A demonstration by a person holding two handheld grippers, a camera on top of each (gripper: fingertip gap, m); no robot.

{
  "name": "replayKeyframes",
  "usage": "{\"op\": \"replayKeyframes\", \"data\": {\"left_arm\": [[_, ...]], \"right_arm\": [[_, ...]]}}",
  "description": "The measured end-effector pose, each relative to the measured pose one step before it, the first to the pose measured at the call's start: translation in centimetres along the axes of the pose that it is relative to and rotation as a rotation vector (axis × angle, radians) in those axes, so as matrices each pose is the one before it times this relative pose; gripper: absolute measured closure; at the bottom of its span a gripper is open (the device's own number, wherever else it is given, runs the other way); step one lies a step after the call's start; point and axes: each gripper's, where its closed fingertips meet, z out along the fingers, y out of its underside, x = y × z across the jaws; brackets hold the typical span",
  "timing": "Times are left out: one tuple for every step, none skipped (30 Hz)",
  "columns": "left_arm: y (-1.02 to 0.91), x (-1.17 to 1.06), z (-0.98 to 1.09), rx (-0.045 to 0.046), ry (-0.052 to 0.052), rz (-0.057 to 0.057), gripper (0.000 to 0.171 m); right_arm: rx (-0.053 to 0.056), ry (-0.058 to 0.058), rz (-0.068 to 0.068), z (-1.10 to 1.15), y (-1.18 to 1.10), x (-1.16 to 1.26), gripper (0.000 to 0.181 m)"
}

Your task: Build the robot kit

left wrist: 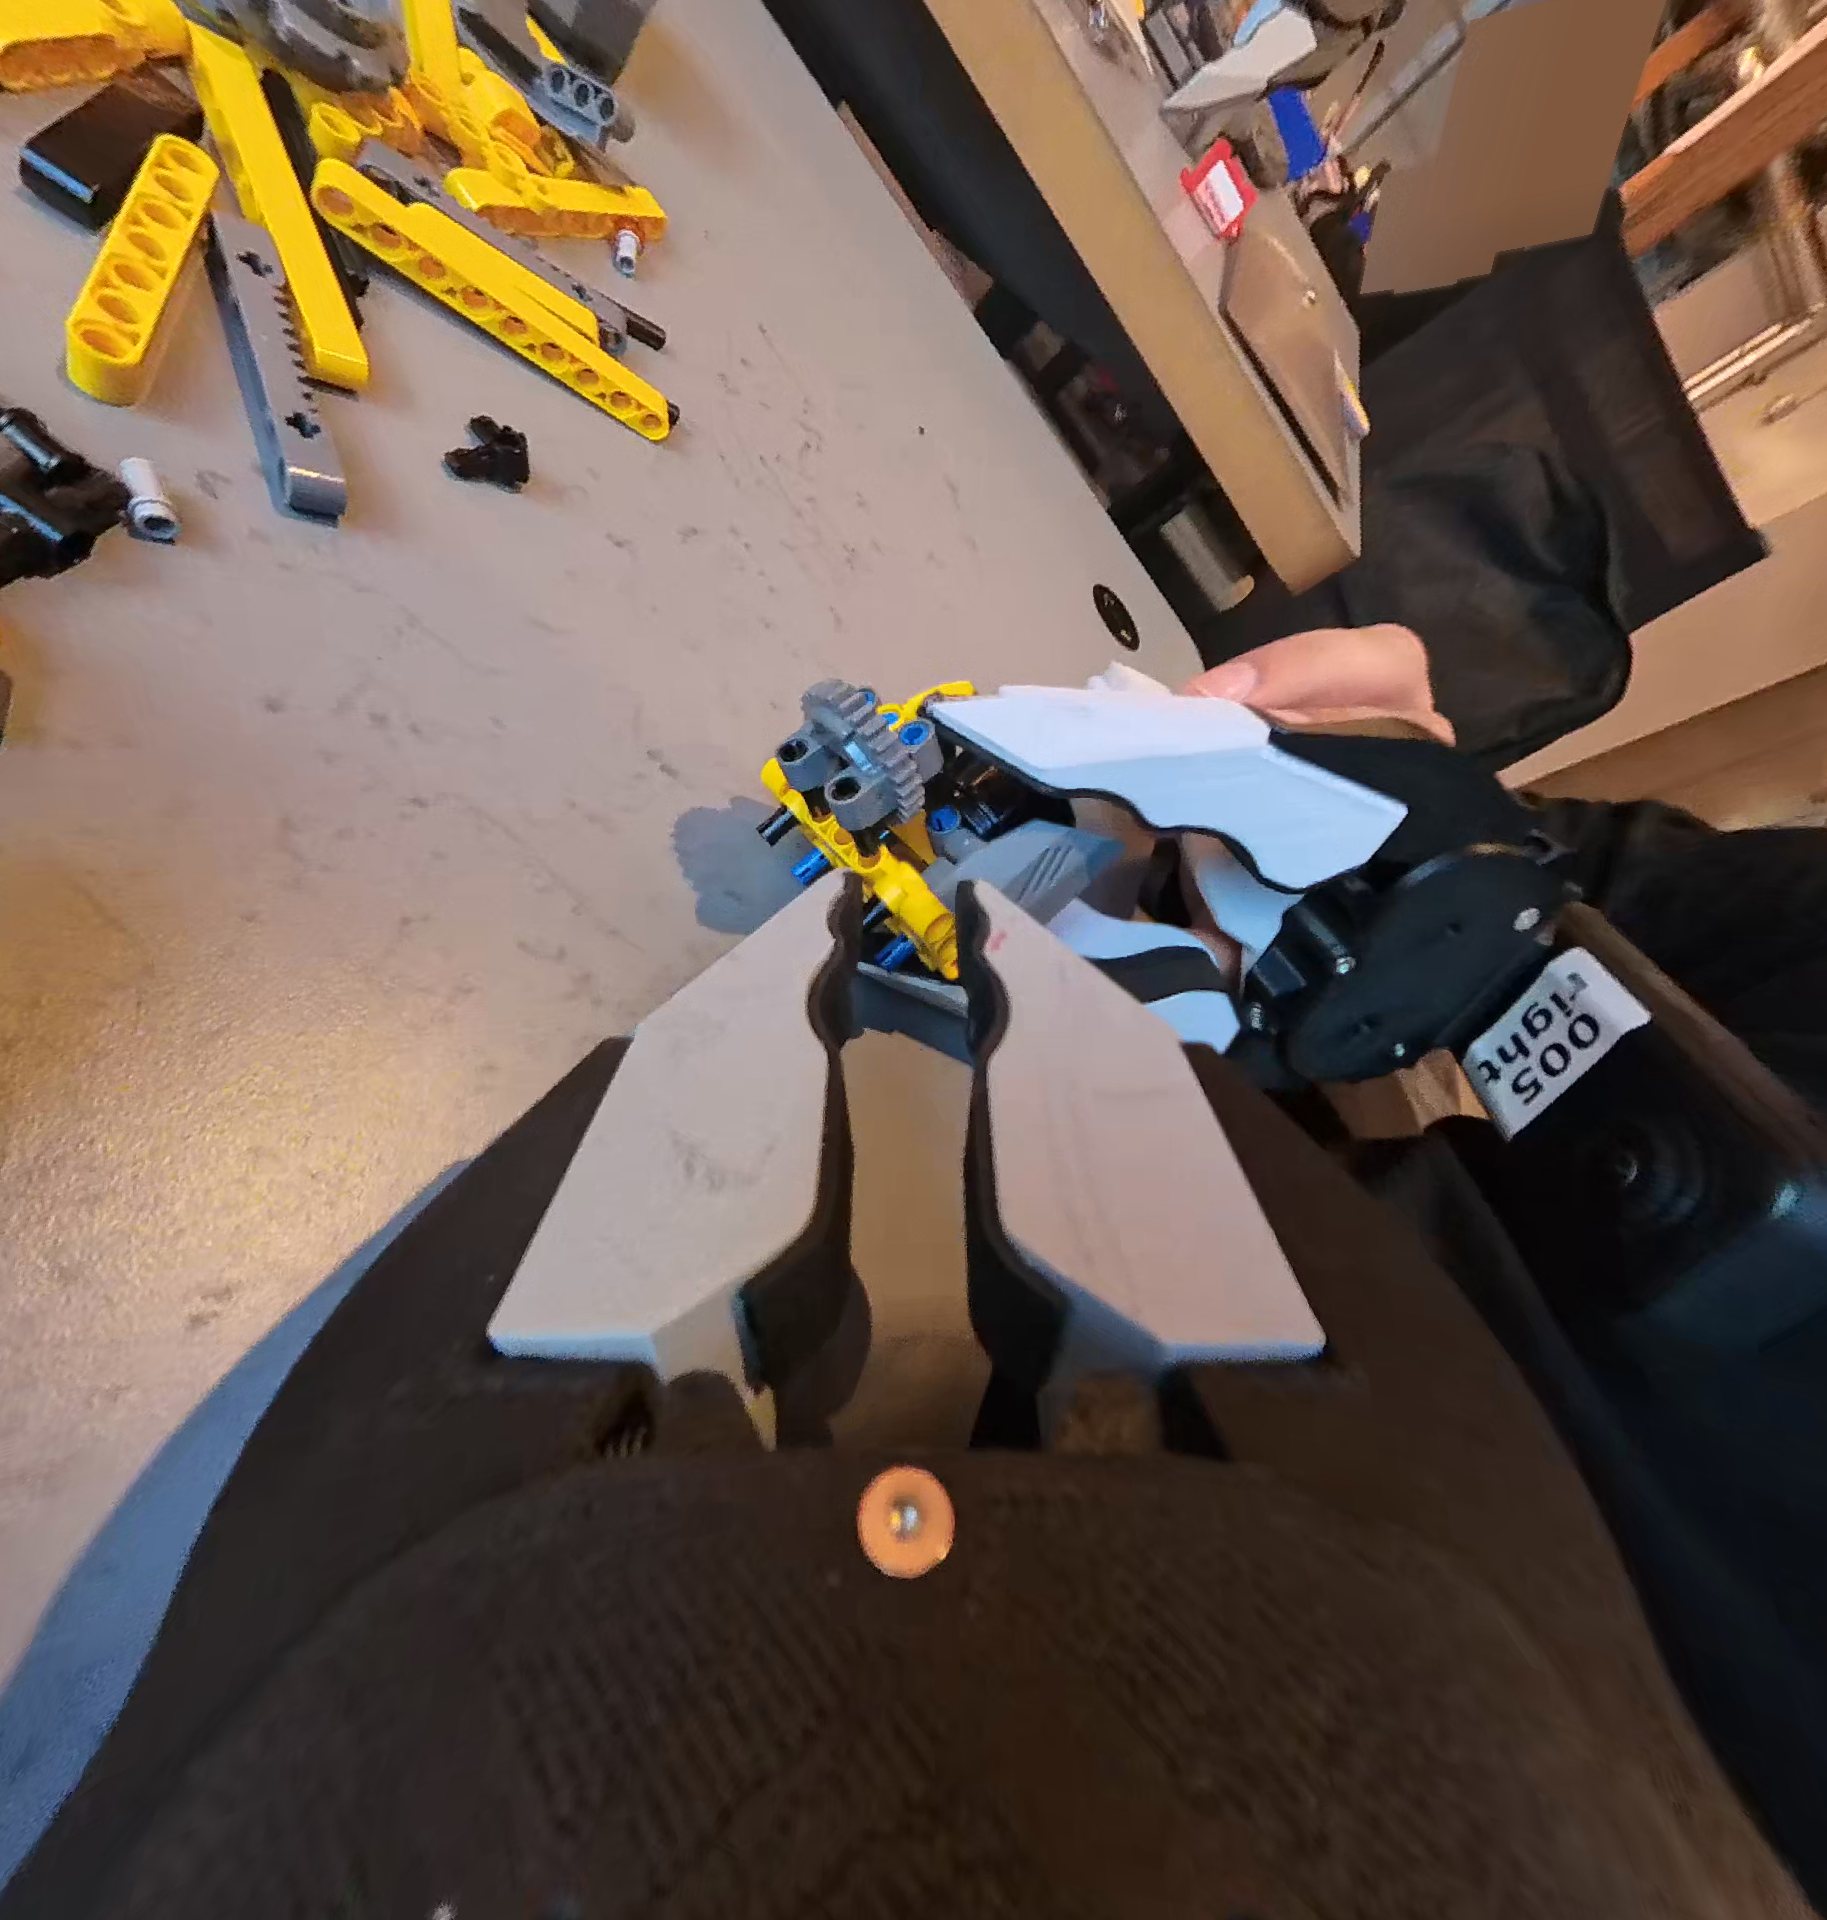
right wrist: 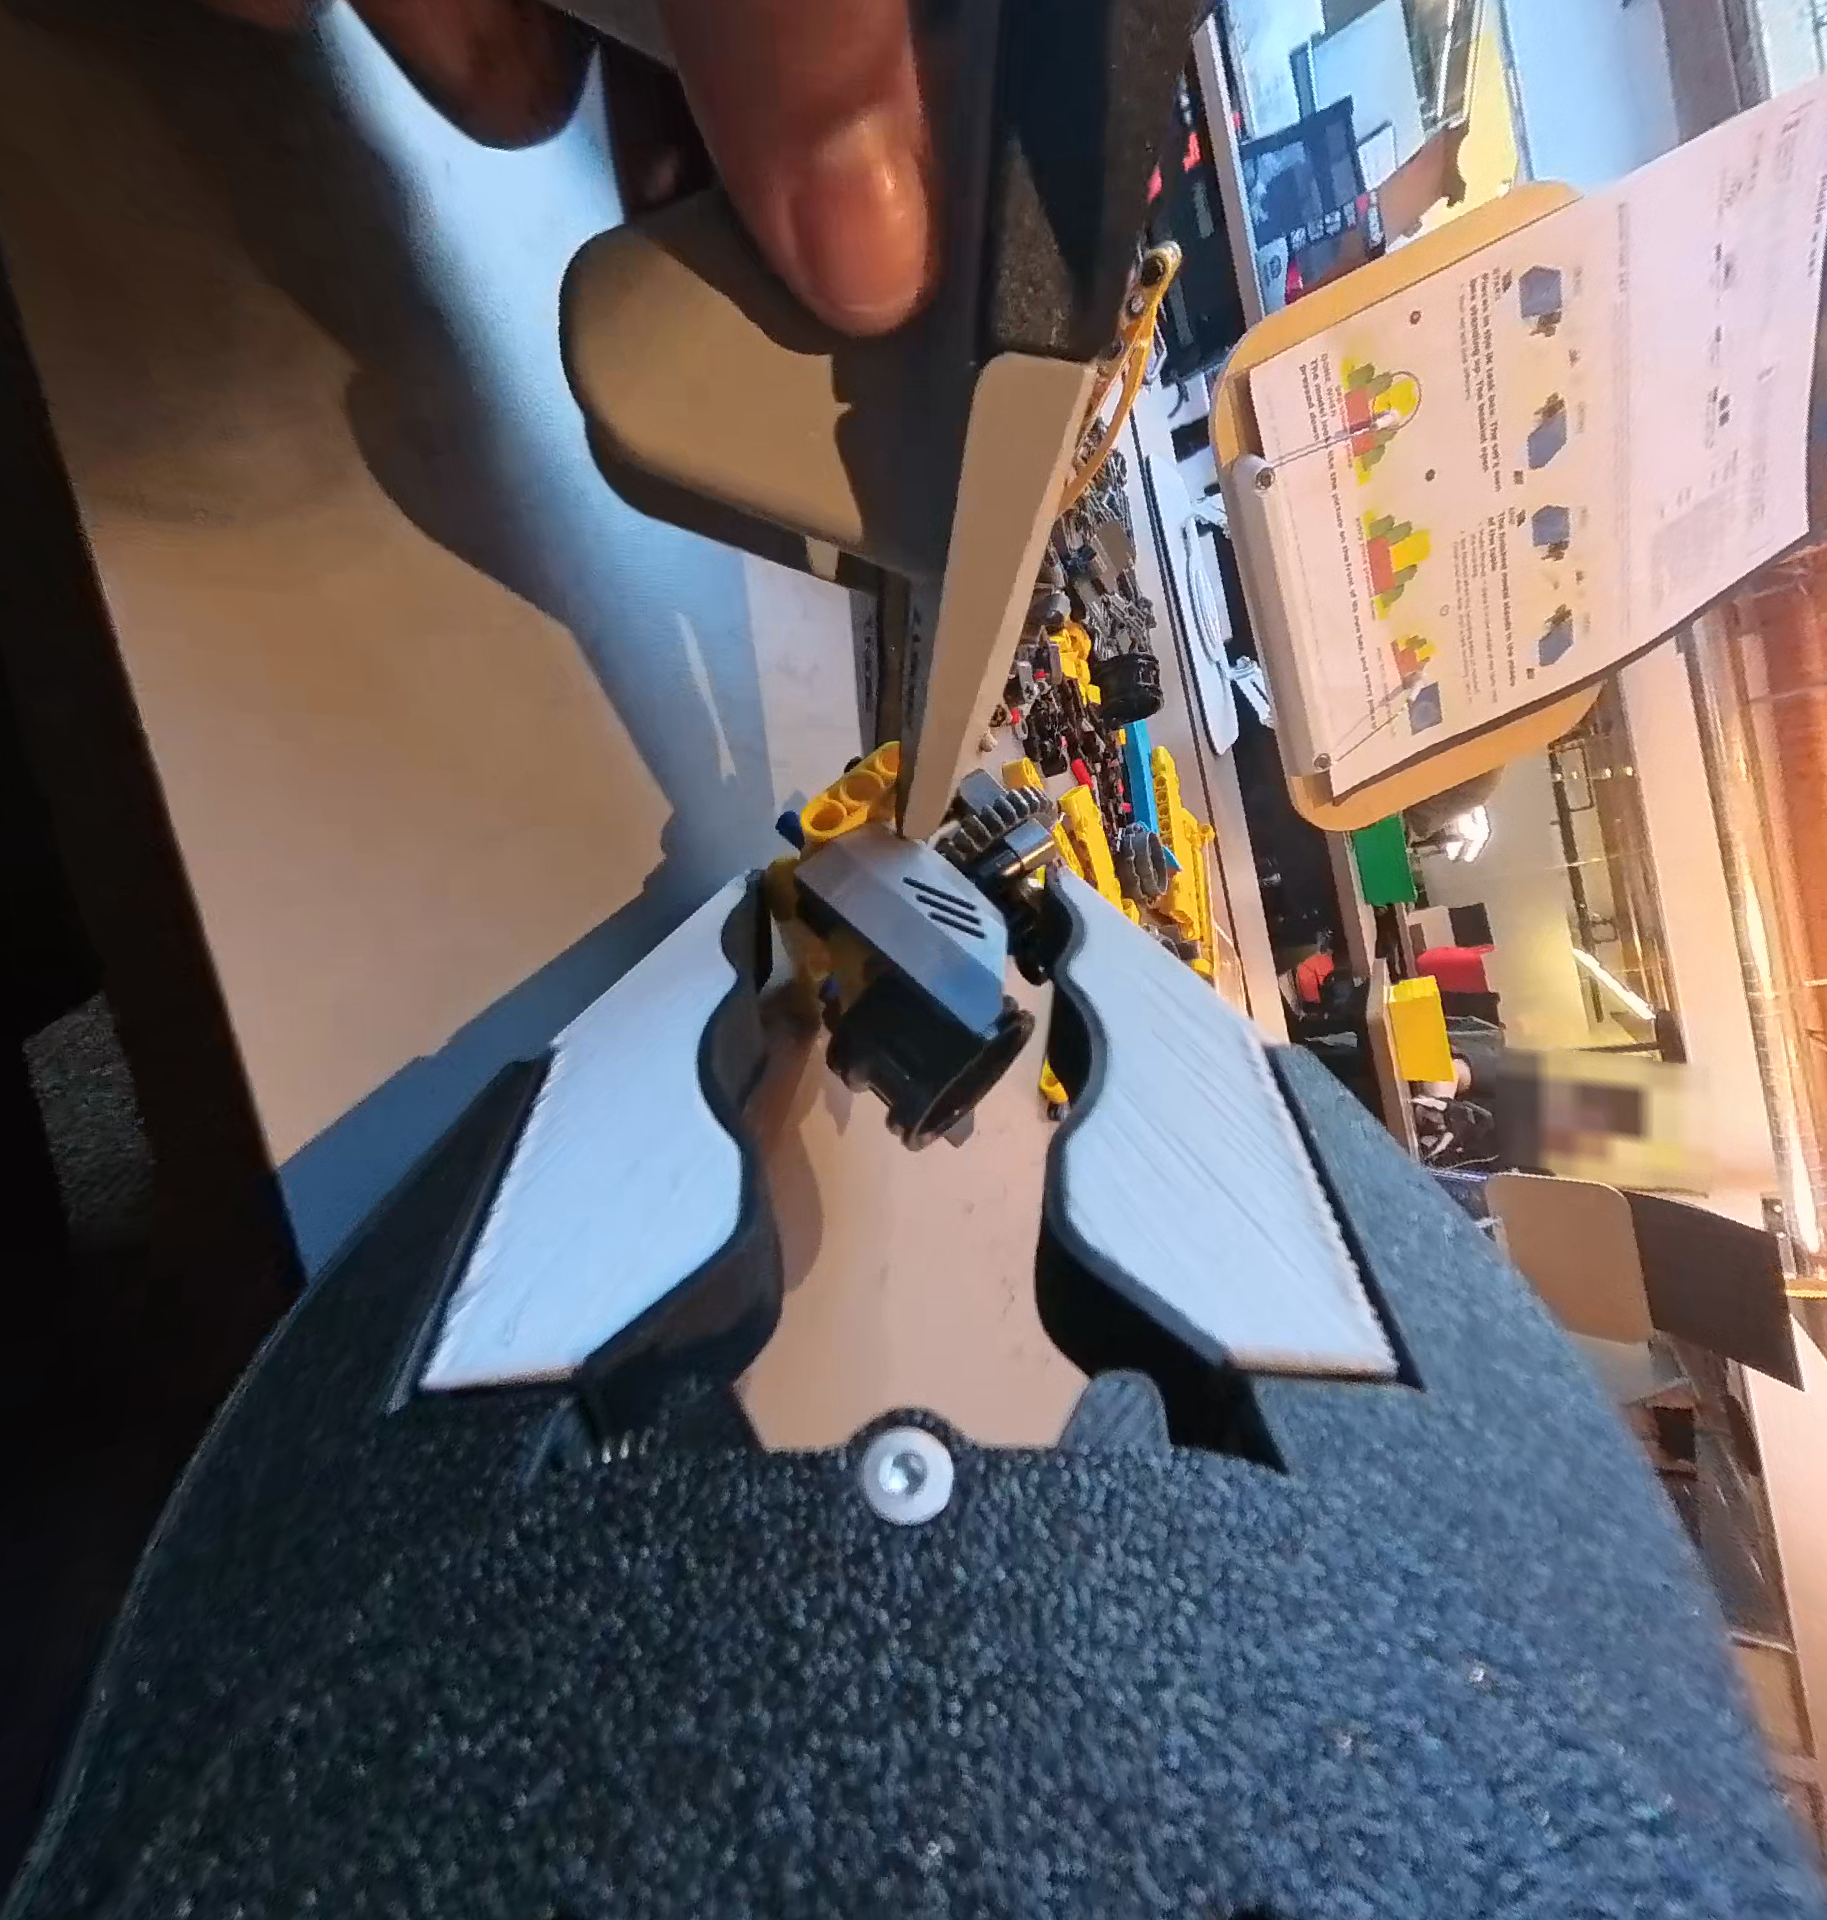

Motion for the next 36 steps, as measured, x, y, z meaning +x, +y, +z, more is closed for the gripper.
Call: {"op": "replayKeyframes", "data": {"left_arm": [[0.038, 0.041, 0.047, -0.01452, -0.0025, 0.0194, 0.156], [-0.013, 0.007, -0.003, -0.01672, -0.0055, 0.0288, 0.156], [-0.04, -0.076, -0.068, -0.0174, -0.0097, 0.0341, 0.157], [-0.195, -0.073, -0.157, -0.01105, -0.0076, 0.0339, 0.158], [-0.246, 0.1, -0.159, -0.00988, 0.0054, 0.0427, 0.159], [-0.094, 0.141, -0.089, -0.02188, 0.0121, 0.036, 0.16], [0.075, -0.027, -0.021, -0.03227, 0.0066, 0.0233, 0.16], [0.096, 0.034, 0.036, -0.03001, 0.011, 0.0318, 0.159], [0.086, 0.107, 0.077, -0.02557, 0.0142, 0.041, 0.159], [0.021, -0.099, 0.083, -0.01637, 0.0007, 0.033, 0.16], [0.036, -0.152, 0.079, -0.01641, 0.0003, 0.0247, 0.161], [-0.023, 0.139, 0.052, -0.01509, 0.0171, 0.0333, 0.16], [-0.097, 0.234, 0.021, -0.01298, 0.0153, 0.0456, 0.161], [-0.041, 0.033, -0.004, -0.01788, -0.0031, 0.0483, 0.161], [0.029, 0.12, -0.007, -0.02562, 0.0025, 0.0526, 0.161], [-0.073, 0.221, 0.005, -0.02061, 0.0081, 0.0537, 0.162], [-0.246, 0.122, -0.028, -0.00862, 0.0008, 0.0531, 0.162], [-0.312, 0.11, -0.041, -0.00267, -0.003, 0.0533, 0.162], [-0.339, 0.371, -0.029, -0.00016, 0.0101, 0.0563, 0.162], [-0.253, 0.242, -0.02, -0.00209, -0.0023, 0.0558, 0.165], [-0.093, -0.007, -0.002, -0.00679, -0.0169, 0.0462, 0.166], [-0.06, 0.005, 0.046, -0.00359, -0.0084, 0.0212, 0.166], [-0.127, 0.0, 0.019, 0.00855, 0.0, 0.002, 0.166], [-0.024, 0.02, 0.015, 0.01085, 0.0109, -0.0177, 0.166], [0.022, -0.062, -0.057, 0.01444, 0.0104, -0.0288, 0.167], [0.078, -0.211, -0.106, 0.01422, -0.0009, -0.0297, 0.167], [0.126, -0.288, -0.11, 0.01065, -0.011, -0.0248, 0.166], [0.141, -0.3, -0.115, 0.00369, -0.0156, -0.0195, 0.166], [0.061, -0.103, -0.083, 0.00327, -0.0054, -0.0166, 0.167], [-0.029, 0.07, -0.052, 0.00537, 0.0003, -0.0091, 0.167], [-0.038, 0.031, 0.006, 0.00197, -0.007, -0.0018, 0.167], [-0.055, 0.056, 0.05, -0.0009, -0.0079, 0.0002, 0.167], [-0.072, 0.106, 0.072, -0.00277, -0.0053, 0.0018, 0.167], [-0.064, -0.097, 0.071, -0.00411, -0.0198, 0.0004, 0.167], [-0.035, -0.174, 0.059, -0.00376, -0.0235, -0.004, 0.167], [-0.042, 0.014, 0.044, -0.00131, -0.009, -0.0082, 0.167]], "right_arm": [[0.0047, -0.0055, -0.0021, -0.147, 0.041, -0.035, 0.129], [0.0076, -0.0109, -0.003, -0.199, 0.031, -0.082, 0.128], [0.0122, -0.0185, 0.0013, -0.268, 0.03, -0.11, 0.127], [0.0146, -0.0289, 0.0103, -0.366, 0.073, -0.146, 0.126], [0.0168, -0.0337, 0.015, -0.475, 0.076, -0.122, 0.126], [0.0222, -0.0344, 0.0092, -0.588, -0.01, -0.107, 0.127], [0.0232, -0.0368, 0.0059, -0.659, -0.074, -0.073, 0.13], [0.0212, -0.0404, 0.0144, -0.692, -0.062, 0.039, 0.136], [0.0261, -0.048, 0.0291, -0.681, -0.142, 0.132, 0.14], [0.0313, -0.0593, 0.0415, -0.62, -0.23, 0.071, 0.14], [0.0318, -0.0565, 0.0418, -0.589, -0.265, 0.172, 0.14], [0.0342, -0.0479, 0.0335, -0.611, -0.34, 0.351, 0.142], [0.0273, -0.04, 0.0297, -0.608, -0.276, 0.592, 0.151], [0.0175, -0.0299, 0.0331, -0.496, -0.128, 0.916, 0.155], [0.0183, -0.0161, 0.044, -0.339, -0.099, 1.273, 0.151], [0.017, -0.0326, 0.0607, -0.045, -0.07, 1.049, 0.142], [0.0048, -0.0816, 0.0648, 0.226, -0.045, 0.193, 0.14], [-0.0009, -0.0887, 0.0488, 0.435, -0.062, -0.172, 0.131], [-0.0018, -0.0688, 0.0185, 0.578, 0.021, -0.146, 0.12], [-0.0082, -0.0545, -0.0099, 0.646, 0.257, -0.162, 0.125], [-0.0127, -0.0277, -0.0142, 0.656, 0.37, 0.11, 0.135], [-0.0076, -0.0233, 0.0047, 0.623, 0.265, 0.083, 0.137], [0.0048, -0.0442, 0.0186, 0.424, -0.006, -0.37, 0.14], [0.0098, -0.0273, 0.0146, 0.251, -0.139, -0.346, 0.139], [0.0102, 0.0101, 0.0021, 0.096, -0.137, -0.015, 0.139], [0.0094, 0.0238, -0.0066, -0.059, -0.087, 0.055, 0.14], [0.0071, 0.014, 0.0001, -0.128, -0.024, -0.123, 0.135], [0.0115, 0.0004, 0.0164, -0.117, -0.097, -0.346, 0.129], [0.0163, -0.0032, 0.0237, -0.052, -0.162, -0.391, 0.126], [0.0094, 0.0066, 0.0211, 0.064, -0.06, -0.197, 0.128], [-0.01, 0.0238, 0.0205, 0.215, 0.207, 0.186, 0.134], [-0.024, 0.0349, 0.0233, 0.327, 0.365, 0.473, 0.139], [-0.0192, 0.0166, 0.0259, 0.344, 0.285, 0.259, 0.139], [-0.0082, -0.0066, 0.0294, 0.304, 0.113, -0.073, 0.142], [-0.0044, -0.0054, 0.0261, 0.216, 0.05, -0.073, 0.144], [-0.0061, -0.0004, 0.0093, 0.136, 0.101, -0.051, 0.141]]}}
